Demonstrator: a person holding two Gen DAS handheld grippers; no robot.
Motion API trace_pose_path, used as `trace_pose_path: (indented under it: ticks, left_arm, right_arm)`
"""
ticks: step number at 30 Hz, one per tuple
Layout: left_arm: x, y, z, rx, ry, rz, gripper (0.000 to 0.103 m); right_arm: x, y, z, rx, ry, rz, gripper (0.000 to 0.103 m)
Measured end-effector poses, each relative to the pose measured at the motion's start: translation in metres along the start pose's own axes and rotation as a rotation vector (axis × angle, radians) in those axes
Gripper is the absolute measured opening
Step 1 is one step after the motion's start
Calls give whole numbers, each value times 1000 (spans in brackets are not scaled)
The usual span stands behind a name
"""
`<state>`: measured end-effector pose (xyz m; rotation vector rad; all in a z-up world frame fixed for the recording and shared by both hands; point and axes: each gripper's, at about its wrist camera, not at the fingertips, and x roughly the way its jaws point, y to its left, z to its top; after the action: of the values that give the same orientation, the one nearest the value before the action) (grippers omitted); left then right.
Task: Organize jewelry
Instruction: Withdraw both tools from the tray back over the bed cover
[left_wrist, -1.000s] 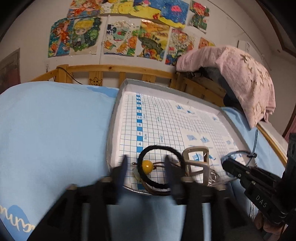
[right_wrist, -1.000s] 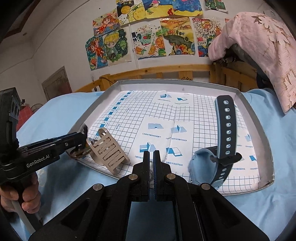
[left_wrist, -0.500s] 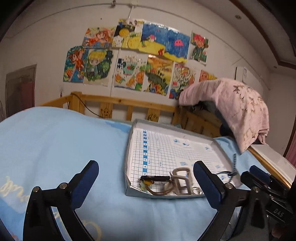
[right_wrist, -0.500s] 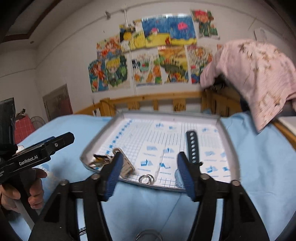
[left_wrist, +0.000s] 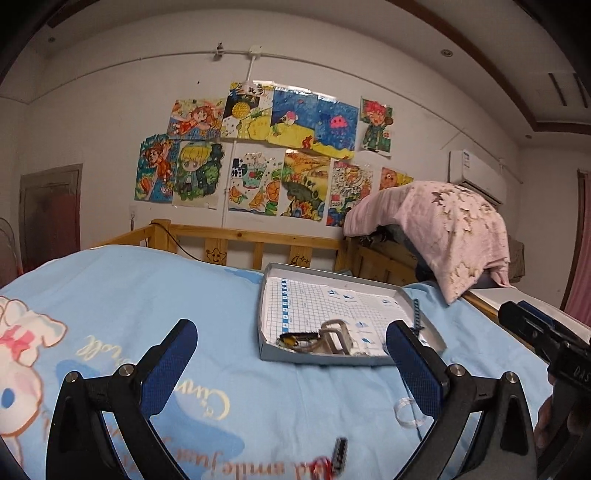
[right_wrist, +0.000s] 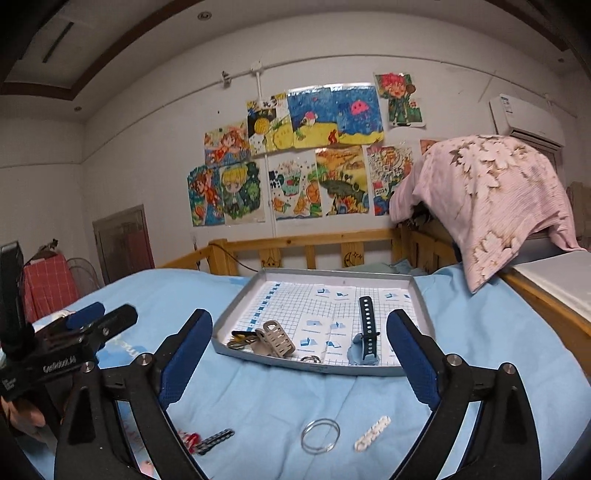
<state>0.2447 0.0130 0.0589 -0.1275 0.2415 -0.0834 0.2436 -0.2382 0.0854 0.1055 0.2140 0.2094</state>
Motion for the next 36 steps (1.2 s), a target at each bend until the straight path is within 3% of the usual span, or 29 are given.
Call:
trace_pose_path:
  ticks: [6,16,29,36]
  left_arm:
    - [-38,-3,-12,26,2,-12,103]
    - [-86,-5,-50,77,56,-1,103]
    - [-100,-3,-90,85,195,17,103]
    - [-96,-4,-93,81,212,22,103]
  right_arm:
    - [-41,4,-15,-17,7,-2,94]
    - [-85,10,-55,-66,123,5,94]
    - [-105,13,-81,-99,216,9,94]
    - [-100,10,-85,-78,240,1,94]
